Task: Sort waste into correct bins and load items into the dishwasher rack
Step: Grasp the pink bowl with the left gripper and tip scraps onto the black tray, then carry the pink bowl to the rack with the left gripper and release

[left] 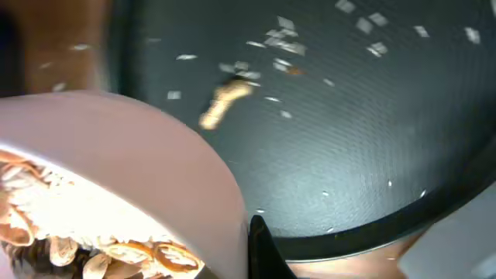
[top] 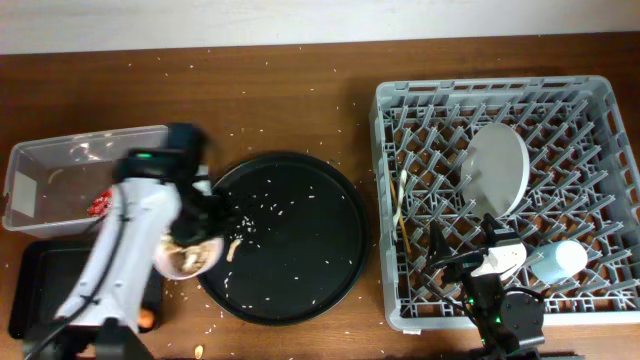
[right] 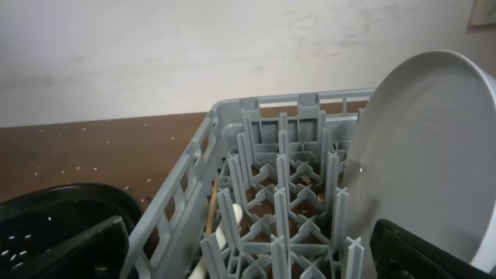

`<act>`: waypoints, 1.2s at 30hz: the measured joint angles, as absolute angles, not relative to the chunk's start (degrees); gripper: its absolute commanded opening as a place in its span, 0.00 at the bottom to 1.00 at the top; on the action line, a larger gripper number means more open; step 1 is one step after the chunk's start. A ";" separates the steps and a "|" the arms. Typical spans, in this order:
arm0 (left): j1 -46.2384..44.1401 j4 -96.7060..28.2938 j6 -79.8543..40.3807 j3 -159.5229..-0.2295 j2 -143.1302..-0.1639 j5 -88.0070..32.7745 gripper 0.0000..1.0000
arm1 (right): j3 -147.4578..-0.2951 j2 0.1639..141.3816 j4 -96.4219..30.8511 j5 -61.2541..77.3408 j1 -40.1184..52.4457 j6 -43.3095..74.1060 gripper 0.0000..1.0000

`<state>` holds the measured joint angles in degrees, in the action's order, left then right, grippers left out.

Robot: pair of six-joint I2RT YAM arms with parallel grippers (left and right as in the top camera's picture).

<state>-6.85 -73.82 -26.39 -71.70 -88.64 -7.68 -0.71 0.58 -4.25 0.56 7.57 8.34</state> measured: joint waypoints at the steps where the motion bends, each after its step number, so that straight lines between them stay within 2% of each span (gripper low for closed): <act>1: 0.91 -75.29 -23.77 -71.70 -88.42 -10.68 0.00 | -0.71 0.58 -4.23 0.56 7.57 8.36 0.99; 2: 6.22 -75.72 -21.52 -71.68 -88.23 -12.40 0.00 | -0.73 0.58 -4.25 0.54 7.57 8.34 0.99; 4: 23.92 -73.45 -13.37 -69.95 -87.57 -19.62 0.00 | -0.73 0.58 -4.25 0.54 7.57 8.29 0.99; 6: 35.75 -67.90 -5.08 -64.40 -87.00 -30.61 0.00 | -0.73 0.56 -4.25 0.58 7.57 8.36 0.99; 7: 46.37 -65.67 3.31 -58.37 -86.80 -41.04 0.00 | -0.73 0.56 -4.27 0.56 7.57 8.36 0.99; 8: 53.28 -65.76 10.07 -54.52 -86.87 -48.71 0.00 | -0.73 0.60 -4.27 0.54 7.57 8.32 0.99; 9: 56.34 -65.67 14.22 -52.99 -86.85 -53.23 0.00 | -0.73 0.60 -4.23 0.54 7.57 8.36 0.99; 10: 67.00 -65.69 21.63 -48.40 -86.70 -61.87 0.00 | -0.73 0.67 -4.27 0.56 7.57 8.34 0.99; 13: 76.82 -67.05 30.41 -44.56 -86.67 -75.44 0.00 | -0.73 0.64 -4.27 0.54 7.57 8.36 0.99; 18: 78.46 -69.06 33.23 -44.45 -86.67 -82.87 0.00 | -0.73 0.62 -4.27 0.54 7.57 8.36 0.99; 25: 78.46 -71.20 33.23 -44.45 -86.67 -83.59 0.00 | -0.73 0.62 -4.27 0.54 7.57 8.34 0.99; 31: 78.50 -75.88 41.19 -44.38 -86.72 -86.41 0.00 | -0.73 0.62 -4.27 0.54 7.57 8.34 0.99; 33: 75.48 -83.40 45.54 -44.56 -86.67 -85.19 0.00 | -0.73 0.62 -4.25 0.56 7.57 8.36 0.99; 36: 71.72 -85.49 52.71 -44.36 -84.95 -84.16 0.00 | -0.73 0.62 -4.27 0.56 7.57 8.32 0.99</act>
